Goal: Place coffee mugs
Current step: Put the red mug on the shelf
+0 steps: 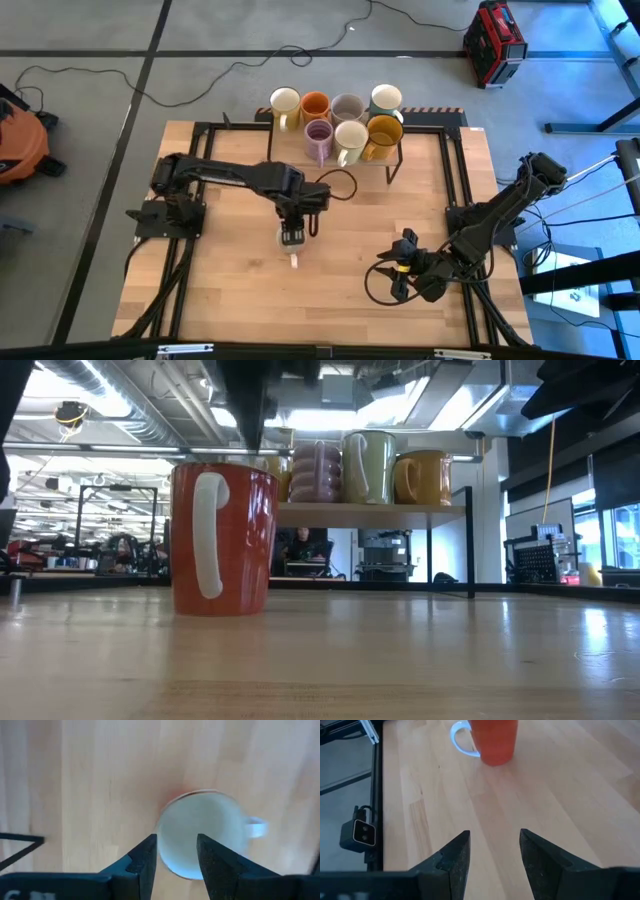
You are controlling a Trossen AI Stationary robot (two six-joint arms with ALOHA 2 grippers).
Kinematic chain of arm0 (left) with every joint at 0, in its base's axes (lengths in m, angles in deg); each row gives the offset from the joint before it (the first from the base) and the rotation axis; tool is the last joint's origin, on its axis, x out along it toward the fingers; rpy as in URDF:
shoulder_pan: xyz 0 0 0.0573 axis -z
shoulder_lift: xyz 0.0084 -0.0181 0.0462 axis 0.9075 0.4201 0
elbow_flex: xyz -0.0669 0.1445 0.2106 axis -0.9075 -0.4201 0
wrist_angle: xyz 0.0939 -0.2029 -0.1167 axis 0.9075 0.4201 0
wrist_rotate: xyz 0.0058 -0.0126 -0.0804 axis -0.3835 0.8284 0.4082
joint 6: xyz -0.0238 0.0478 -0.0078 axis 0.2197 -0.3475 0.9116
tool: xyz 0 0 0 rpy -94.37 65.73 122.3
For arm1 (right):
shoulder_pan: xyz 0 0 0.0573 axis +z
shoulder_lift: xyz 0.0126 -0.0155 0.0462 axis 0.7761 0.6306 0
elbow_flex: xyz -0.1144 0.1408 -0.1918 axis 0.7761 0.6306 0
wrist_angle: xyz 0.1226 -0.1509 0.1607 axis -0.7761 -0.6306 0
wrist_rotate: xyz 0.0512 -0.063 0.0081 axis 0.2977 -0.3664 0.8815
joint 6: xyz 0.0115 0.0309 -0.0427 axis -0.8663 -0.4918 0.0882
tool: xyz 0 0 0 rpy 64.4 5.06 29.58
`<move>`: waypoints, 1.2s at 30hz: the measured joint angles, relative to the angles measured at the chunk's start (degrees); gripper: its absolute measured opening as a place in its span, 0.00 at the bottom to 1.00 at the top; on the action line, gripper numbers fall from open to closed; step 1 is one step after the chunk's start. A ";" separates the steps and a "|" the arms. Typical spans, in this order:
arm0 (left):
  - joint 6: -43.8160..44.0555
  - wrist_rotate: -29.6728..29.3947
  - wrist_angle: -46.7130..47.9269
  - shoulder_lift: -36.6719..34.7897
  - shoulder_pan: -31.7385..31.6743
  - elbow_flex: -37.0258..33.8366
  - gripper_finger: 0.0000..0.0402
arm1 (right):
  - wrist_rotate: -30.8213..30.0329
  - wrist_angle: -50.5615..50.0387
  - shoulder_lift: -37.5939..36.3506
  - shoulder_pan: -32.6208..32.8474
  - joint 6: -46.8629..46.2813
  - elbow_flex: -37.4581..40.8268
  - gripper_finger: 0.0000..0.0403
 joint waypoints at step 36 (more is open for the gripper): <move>45.67 -50.98 -57.76 -7.77 39.11 -40.59 0.33 | 4.24 -0.68 0.04 0.03 4.28 -0.02 0.40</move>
